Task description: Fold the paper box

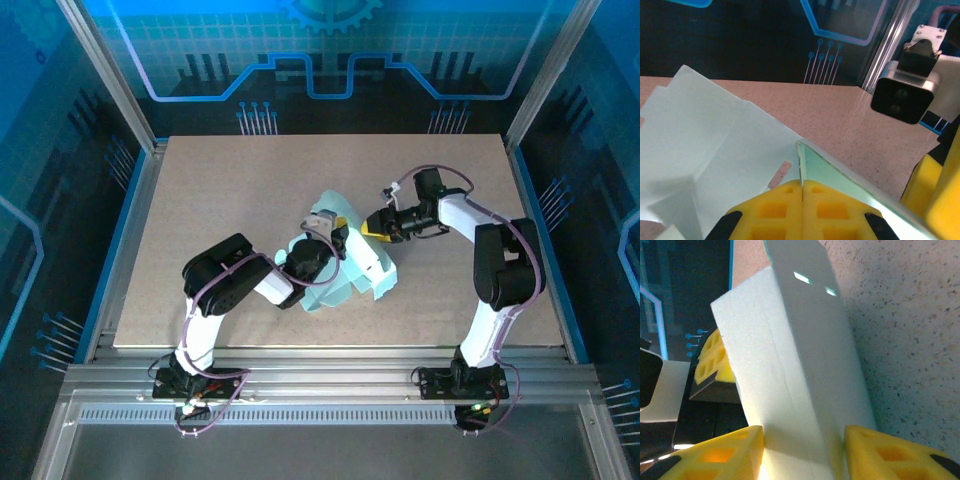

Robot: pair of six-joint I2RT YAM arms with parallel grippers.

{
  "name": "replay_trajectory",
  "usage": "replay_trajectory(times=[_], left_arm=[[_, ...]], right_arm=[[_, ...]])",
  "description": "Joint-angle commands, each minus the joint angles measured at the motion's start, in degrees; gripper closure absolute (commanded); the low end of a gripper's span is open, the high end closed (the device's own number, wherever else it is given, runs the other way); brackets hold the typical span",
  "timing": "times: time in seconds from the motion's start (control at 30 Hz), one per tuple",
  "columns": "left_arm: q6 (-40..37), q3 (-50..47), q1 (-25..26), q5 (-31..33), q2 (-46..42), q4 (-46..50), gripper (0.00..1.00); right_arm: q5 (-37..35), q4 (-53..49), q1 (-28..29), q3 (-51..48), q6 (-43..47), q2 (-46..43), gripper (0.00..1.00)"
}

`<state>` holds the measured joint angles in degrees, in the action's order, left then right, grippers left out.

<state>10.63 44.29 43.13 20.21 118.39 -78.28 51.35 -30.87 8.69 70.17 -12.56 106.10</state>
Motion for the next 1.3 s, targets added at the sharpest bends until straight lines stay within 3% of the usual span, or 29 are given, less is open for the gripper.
replay_trajectory(times=[0.0,0.17,0.4,0.6,0.67,0.73,0.83,1.0,1.27], left_arm=[[1.15,2.50,0.23,-2.40,1.72,-2.05,1.00],[1.99,2.57,-0.01,-1.96,2.20,-2.12,1.00],[4.88,2.38,-0.71,-1.93,2.54,-2.05,1.00],[6.14,2.12,-1.01,-1.35,2.59,-2.05,0.99],[6.96,2.05,-1.16,-1.57,2.72,-2.04,0.96],[7.95,2.10,-1.38,-1.60,2.90,-2.03,0.86],[8.65,1.76,-1.54,-1.51,2.86,-2.12,0.84],[9.53,1.05,-1.98,-1.39,2.52,-2.05,0.79],[10.54,0.72,-2.48,-1.51,2.52,-2.06,0.93]], right_arm=[[-3.34,-2.67,0.92,1.54,0.89,0.86,0.56],[-7.56,-3.22,0.99,1.84,0.67,-0.18,0.65],[-8.15,-3.03,1.02,2.20,0.01,-1.23,0.80],[-7.34,-2.36,1.01,2.58,-0.86,-1.48,0.81],[-7.41,-2.33,1.06,2.69,-1.02,-1.83,0.82],[-7.66,-2.35,0.99,2.78,-0.98,-2.27,0.82],[-7.52,-2.50,0.91,2.91,-1.07,-2.48,0.84],[-7.58,-2.64,0.37,3.04,-1.28,-2.39,0.83],[-7.19,0.71,0.25,1.09,-3.91,-5.85,0.60]])
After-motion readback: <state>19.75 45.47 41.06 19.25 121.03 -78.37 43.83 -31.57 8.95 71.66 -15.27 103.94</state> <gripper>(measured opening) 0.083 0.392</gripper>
